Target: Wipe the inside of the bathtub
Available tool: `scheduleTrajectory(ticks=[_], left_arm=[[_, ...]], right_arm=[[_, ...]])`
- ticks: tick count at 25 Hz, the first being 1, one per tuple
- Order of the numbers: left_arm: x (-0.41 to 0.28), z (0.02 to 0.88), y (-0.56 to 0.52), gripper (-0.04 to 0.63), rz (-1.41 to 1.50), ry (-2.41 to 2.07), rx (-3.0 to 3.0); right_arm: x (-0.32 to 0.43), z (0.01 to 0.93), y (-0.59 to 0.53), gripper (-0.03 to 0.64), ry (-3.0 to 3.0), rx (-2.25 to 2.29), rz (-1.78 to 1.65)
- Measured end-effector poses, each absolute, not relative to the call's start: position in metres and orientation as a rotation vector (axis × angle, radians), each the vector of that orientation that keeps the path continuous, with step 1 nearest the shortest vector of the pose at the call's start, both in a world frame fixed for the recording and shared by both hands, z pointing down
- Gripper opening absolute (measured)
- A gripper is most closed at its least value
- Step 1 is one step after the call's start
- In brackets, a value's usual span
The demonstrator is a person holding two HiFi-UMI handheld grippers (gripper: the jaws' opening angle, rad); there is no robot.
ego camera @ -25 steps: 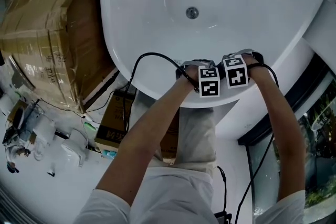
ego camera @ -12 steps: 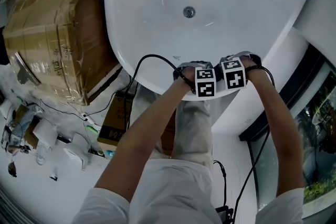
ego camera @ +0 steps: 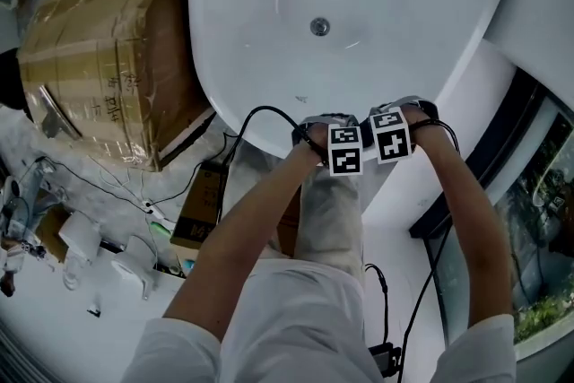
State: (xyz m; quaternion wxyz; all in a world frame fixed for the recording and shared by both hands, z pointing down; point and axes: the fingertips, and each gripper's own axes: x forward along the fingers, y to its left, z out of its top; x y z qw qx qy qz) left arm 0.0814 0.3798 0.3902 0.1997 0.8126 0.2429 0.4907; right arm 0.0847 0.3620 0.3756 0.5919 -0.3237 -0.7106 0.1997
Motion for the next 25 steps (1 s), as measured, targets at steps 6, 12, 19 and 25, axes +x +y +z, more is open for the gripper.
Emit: scheduleTrajectory(ticks=[6, 12, 19, 25], left_arm=[[0.071, 0.370, 0.376, 0.094, 1.377, 0.680, 2.306], [0.051, 0.338, 0.363, 0.095, 1.395, 0.643, 2.324], [0.018, 0.298, 0.335, 0.217, 1.437, 0.507, 2.342], [-0.023, 0.265, 0.291, 0.308, 1.410, 0.219, 2.289]], right_arm=[[0.075, 0.361, 0.362, 0.075, -1.660, -0.684, 0.521], [0.055, 0.326, 0.350, 0.076, -1.770, -0.562, 0.548], [0.038, 0.293, 0.328, 0.075, -1.833, -0.441, 0.403], [0.039, 0.256, 0.292, 0.075, -1.888, -0.250, 0.399]])
